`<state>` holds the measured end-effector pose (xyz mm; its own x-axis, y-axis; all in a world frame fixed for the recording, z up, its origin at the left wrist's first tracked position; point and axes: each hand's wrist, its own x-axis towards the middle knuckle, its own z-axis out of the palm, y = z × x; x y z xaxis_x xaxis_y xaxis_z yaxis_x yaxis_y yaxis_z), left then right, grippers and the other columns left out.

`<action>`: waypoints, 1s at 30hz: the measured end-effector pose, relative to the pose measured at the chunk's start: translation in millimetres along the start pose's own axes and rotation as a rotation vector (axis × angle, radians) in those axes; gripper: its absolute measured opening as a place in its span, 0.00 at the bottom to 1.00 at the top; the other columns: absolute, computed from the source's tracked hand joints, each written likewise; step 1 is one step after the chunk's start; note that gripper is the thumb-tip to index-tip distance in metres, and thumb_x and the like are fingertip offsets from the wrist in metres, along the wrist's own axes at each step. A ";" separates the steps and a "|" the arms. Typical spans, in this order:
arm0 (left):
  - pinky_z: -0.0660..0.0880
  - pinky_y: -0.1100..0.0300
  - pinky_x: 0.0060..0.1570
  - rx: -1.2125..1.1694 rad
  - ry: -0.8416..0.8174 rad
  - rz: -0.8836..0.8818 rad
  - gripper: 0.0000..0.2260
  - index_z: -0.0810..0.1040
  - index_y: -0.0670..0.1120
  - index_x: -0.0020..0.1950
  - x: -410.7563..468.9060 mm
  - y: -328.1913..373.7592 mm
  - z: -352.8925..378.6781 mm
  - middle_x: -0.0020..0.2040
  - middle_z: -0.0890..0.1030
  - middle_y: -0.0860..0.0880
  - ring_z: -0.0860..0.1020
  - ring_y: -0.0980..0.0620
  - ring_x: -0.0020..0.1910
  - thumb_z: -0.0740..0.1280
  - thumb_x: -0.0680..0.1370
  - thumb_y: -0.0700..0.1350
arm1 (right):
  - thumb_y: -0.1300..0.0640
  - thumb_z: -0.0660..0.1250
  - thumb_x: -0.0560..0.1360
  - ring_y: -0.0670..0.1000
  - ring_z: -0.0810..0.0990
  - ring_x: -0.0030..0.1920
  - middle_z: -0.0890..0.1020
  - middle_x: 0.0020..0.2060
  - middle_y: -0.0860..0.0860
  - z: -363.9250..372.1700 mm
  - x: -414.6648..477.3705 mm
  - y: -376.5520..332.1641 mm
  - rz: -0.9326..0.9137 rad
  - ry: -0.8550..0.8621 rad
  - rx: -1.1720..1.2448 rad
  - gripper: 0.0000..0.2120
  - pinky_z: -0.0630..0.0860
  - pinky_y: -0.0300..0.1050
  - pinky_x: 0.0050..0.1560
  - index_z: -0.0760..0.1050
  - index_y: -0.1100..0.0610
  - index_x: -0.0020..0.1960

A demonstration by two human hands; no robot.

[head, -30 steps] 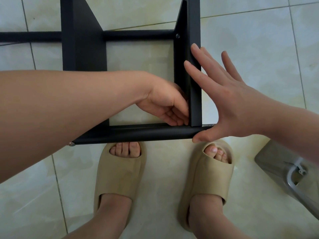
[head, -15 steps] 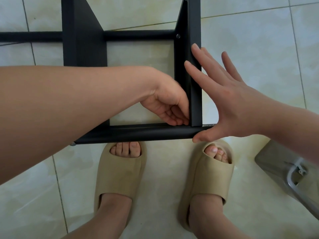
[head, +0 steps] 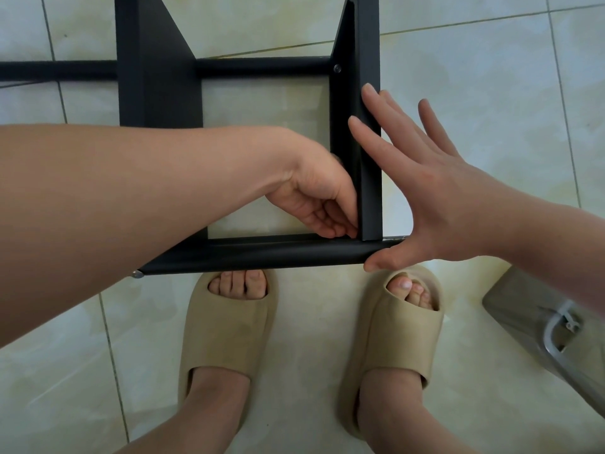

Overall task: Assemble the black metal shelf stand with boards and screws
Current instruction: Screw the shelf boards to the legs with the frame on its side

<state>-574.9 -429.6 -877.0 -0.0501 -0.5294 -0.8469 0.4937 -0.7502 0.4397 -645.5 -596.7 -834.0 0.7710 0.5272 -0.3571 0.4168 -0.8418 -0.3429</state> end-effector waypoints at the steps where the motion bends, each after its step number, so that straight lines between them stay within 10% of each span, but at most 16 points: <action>1: 0.79 0.65 0.41 -0.006 0.000 0.002 0.07 0.81 0.42 0.42 -0.1 -0.4 0.2 0.35 0.82 0.48 0.79 0.55 0.35 0.67 0.77 0.34 | 0.22 0.66 0.60 0.57 0.37 0.81 0.39 0.81 0.59 0.3 0.0 -0.1 -0.001 0.001 0.001 0.67 0.34 0.59 0.79 0.42 0.59 0.83; 24: 0.78 0.55 0.58 -0.230 -0.031 0.214 0.11 0.78 0.39 0.49 1.6 -20.9 7.3 0.45 0.81 0.42 0.80 0.45 0.48 0.61 0.77 0.26 | 0.22 0.66 0.61 0.57 0.37 0.81 0.39 0.81 0.59 0.6 -0.1 1.4 -0.006 0.010 0.014 0.66 0.35 0.60 0.79 0.42 0.59 0.83; 30: 0.76 0.56 0.55 0.046 -0.086 0.077 0.05 0.82 0.44 0.49 0.2 -11.8 -4.2 0.44 0.84 0.47 0.80 0.51 0.44 0.66 0.79 0.38 | 0.22 0.66 0.61 0.57 0.37 0.81 0.39 0.81 0.59 -0.3 0.3 1.1 -0.003 -0.002 0.017 0.66 0.34 0.60 0.78 0.42 0.59 0.83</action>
<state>-577.1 -419.2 -883.7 -0.0894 -0.6166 -0.7822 0.4590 -0.7225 0.5170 -644.7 -597.6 -834.2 0.7690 0.5297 -0.3577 0.4108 -0.8383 -0.3584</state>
